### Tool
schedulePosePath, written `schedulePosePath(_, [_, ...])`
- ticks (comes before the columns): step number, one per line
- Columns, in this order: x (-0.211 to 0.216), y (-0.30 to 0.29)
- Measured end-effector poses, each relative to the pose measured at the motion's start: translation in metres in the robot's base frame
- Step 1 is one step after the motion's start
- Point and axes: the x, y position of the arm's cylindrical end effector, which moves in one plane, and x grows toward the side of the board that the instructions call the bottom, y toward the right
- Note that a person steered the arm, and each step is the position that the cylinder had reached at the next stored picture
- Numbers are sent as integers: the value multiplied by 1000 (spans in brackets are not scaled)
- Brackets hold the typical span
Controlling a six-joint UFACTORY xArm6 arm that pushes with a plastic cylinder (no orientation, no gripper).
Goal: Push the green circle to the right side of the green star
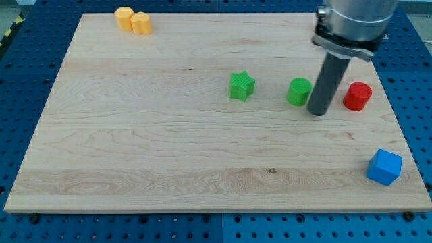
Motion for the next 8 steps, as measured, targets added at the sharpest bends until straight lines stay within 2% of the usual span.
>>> schedulePosePath(1, [-7, 15])
schedulePosePath(2, [-26, 3])
schedulePosePath(4, [-33, -47])
schedulePosePath(6, [-57, -95])
schedulePosePath(7, [-58, -96])
schedulePosePath(8, [-63, -65])
